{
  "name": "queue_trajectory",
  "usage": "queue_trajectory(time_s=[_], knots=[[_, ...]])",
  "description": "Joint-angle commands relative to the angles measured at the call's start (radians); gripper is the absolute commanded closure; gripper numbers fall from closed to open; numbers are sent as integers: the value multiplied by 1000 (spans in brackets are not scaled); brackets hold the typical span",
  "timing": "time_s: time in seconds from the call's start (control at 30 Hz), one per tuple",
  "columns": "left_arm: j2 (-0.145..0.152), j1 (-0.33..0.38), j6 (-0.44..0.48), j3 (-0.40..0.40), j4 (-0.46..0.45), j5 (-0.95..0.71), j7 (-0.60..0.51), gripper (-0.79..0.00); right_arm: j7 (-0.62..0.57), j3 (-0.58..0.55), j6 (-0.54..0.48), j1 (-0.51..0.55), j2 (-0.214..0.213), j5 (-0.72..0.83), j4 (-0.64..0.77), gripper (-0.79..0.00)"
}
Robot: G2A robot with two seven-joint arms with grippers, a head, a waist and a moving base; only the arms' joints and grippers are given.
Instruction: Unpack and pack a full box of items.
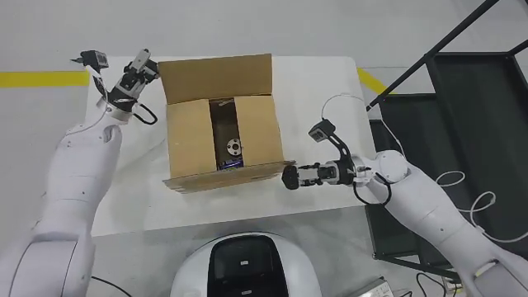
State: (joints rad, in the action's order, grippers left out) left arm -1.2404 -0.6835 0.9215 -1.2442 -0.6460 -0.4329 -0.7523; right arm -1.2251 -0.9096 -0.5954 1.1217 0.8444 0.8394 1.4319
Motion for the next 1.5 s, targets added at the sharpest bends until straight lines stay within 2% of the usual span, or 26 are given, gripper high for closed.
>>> queue_trajectory(time_s=[0.0,0.13,0.4,0.53,0.7,0.97,1.2,1.47], knots=[[14,-40,0,-25,-60,-48,-69,-785,7,5,-7,-16,8,10,-8,-785],[41,-121,-43,-72,-190,-121,-190,-785,35,10,-35,-45,21,-17,-37,-785],[98,-300,-156,-152,-489,-128,-302,-785,102,49,-102,-110,48,-99,-120,-785],[123,-366,-202,-182,-572,-117,-348,-785,130,70,-130,-140,62,-133,-159,-785],[148,-407,-233,-194,-609,-80,-379,-785,163,86,-162,-174,77,-153,-196,-785],[182,-428,-233,-170,-623,15,-379,-785,180,123,-180,-256,112,-181,-276,-785],[214,-436,-210,-141,-626,64,-357,-785,168,169,-167,-327,154,-195,-350,-785],[249,-441,-183,-117,-629,68,-330,-785,136,220,-108,-417,211,-187,-468,-785]])
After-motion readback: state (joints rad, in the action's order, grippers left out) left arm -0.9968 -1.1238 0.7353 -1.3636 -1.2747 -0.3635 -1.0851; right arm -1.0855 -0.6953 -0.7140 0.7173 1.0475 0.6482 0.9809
